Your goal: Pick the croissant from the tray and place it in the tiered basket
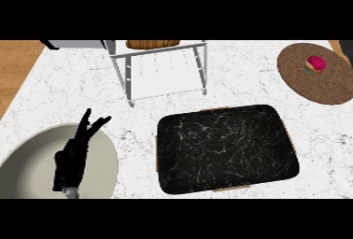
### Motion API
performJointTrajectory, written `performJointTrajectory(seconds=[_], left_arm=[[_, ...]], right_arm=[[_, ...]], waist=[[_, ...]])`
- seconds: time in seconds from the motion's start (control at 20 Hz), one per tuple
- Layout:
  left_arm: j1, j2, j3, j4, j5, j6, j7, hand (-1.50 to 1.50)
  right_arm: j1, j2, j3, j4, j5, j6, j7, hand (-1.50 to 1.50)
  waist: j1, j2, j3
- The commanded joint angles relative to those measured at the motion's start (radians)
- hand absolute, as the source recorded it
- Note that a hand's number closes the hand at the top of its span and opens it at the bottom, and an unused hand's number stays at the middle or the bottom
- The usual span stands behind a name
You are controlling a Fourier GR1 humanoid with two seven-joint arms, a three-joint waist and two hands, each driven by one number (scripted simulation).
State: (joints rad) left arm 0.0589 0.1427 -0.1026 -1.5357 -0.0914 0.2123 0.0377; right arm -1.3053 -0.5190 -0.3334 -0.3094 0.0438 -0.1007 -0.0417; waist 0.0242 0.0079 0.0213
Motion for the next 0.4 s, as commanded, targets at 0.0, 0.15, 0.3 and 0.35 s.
performJointTrajectory(seconds=[0.0, 0.15, 0.3, 0.35], left_arm=[[-0.016, -0.032, 0.015, 0.099, 0.027, 0.0, 0.033, 0.0], [0.043, -0.038, -0.003, 0.083, 0.022, -0.007, 0.001, 0.0], [0.013, -0.024, 0.012, 0.064, 0.041, -0.029, 0.053, 0.0], [0.02, -0.033, -0.006, 0.067, 0.018, -0.017, 0.034, 0.0]], right_arm=[[0.064, -0.149, -0.028, 0.018, -0.023, 0.162, -0.026, -1.5], [0.125, -0.228, -0.043, 0.042, -0.033, 0.254, -0.067, -1.5], [0.156, -0.306, -0.067, 0.06, -0.059, 0.391, -0.087, -1.5], [0.161, -0.297, -0.06, 0.063, -0.05, 0.39, -0.114, -1.5]], waist=[[-0.015, 0.01, -0.02], [0.0, 0.013, -0.02], [0.0, 0.013, -0.019], [0.012, 0.015, -0.019]])
